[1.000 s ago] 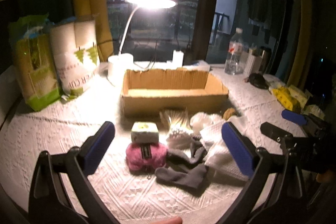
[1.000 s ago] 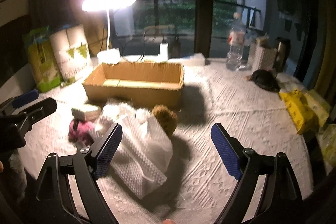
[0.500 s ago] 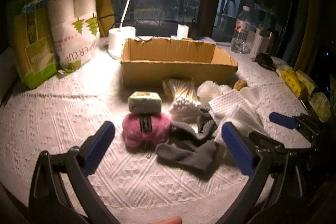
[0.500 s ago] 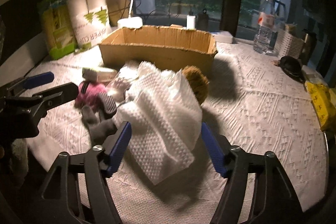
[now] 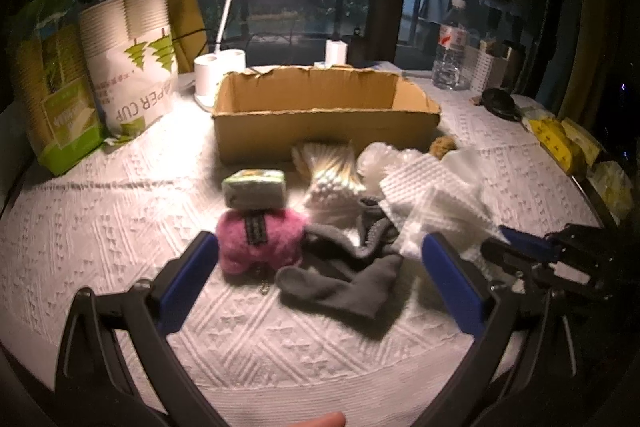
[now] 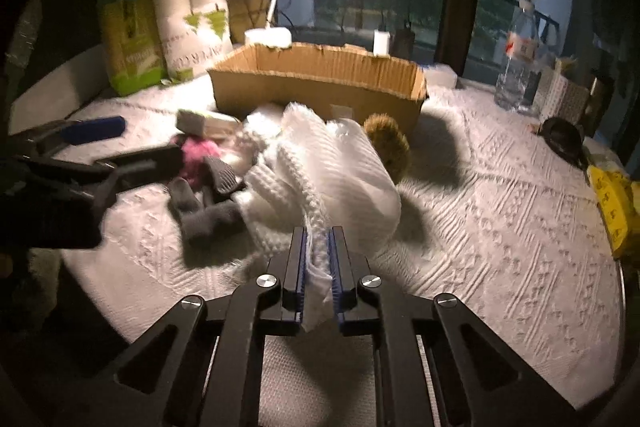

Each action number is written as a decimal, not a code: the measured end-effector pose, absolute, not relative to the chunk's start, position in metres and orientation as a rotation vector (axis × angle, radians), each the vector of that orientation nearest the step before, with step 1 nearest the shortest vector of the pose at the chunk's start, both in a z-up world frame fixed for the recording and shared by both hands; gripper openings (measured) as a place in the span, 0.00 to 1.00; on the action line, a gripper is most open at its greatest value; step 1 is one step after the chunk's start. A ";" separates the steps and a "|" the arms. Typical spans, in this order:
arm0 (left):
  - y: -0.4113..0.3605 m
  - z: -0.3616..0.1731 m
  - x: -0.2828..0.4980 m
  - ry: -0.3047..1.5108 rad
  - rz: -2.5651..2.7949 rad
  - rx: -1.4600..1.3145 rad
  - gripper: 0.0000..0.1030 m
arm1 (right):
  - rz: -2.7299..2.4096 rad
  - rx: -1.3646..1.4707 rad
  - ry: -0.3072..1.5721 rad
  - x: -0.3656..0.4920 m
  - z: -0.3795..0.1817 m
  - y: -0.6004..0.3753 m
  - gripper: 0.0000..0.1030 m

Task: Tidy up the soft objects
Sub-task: 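Move the right tool to the white waffle towel and close on it, then grasp the towel with the left tool while the right tool holds it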

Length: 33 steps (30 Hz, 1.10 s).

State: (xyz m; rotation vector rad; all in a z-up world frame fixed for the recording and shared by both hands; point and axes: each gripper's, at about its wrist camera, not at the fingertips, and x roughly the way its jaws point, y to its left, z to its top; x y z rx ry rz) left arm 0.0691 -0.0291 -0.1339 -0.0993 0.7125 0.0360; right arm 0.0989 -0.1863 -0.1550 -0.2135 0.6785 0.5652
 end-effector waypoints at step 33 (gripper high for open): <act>-0.141 -0.163 0.146 0.868 -0.106 0.057 0.88 | 0.497 -0.011 0.600 0.152 -0.133 -0.289 0.07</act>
